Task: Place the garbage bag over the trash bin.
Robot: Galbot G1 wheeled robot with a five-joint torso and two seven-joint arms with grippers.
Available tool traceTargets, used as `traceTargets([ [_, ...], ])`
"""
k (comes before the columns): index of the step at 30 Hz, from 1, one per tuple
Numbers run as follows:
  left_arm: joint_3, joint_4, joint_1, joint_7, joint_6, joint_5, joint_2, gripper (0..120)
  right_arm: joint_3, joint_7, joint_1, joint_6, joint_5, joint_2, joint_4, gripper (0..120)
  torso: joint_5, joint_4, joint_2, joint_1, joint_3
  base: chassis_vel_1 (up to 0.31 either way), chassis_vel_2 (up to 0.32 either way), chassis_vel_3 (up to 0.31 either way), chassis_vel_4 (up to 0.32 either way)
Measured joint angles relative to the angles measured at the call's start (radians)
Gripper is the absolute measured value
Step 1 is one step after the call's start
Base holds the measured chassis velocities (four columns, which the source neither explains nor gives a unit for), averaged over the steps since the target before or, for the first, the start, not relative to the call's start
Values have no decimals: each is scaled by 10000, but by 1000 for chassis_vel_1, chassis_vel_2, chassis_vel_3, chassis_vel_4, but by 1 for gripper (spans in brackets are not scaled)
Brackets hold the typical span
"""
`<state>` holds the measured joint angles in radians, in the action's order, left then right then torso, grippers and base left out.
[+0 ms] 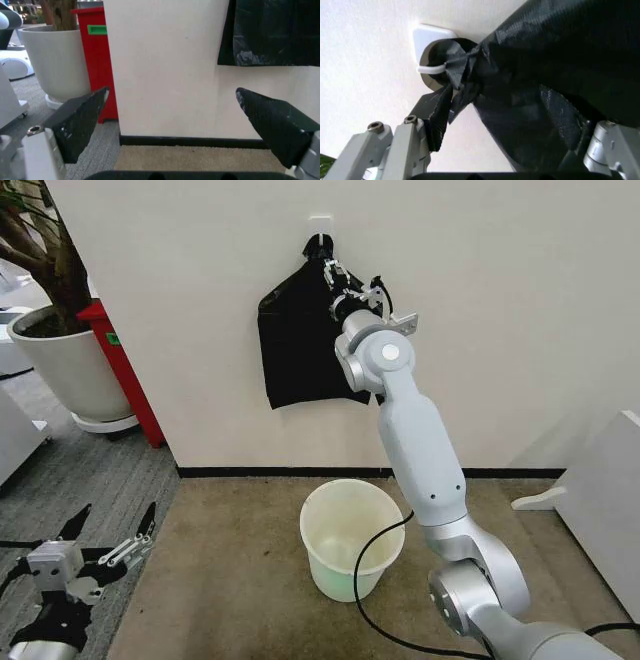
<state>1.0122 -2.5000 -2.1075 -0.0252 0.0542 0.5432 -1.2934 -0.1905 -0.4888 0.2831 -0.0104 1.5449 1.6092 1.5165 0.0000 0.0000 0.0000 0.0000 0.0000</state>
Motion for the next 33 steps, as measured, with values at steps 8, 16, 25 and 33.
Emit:
traceTargets([
  [8,5,0,0,-6,2,0,0,100,-6,6,-85,21,-3,-4,-128,53,0,0,0,0,0,0,0,0,0],
  [16,13,0,0,-12,11,-1,0,100,31,-62,-86,56,34,-9,-111,24,0,0,0,0,0,0,0,0,0],
  [25,20,0,4,-21,21,0,0,100,181,-243,75,152,102,-10,224,0,0,0,0,0,0,0,0,0,0],
  [33,27,0,9,-27,30,4,0,100,290,-411,575,212,341,-11,784,0,0,0,0,0,0,0,0,0,0],
])
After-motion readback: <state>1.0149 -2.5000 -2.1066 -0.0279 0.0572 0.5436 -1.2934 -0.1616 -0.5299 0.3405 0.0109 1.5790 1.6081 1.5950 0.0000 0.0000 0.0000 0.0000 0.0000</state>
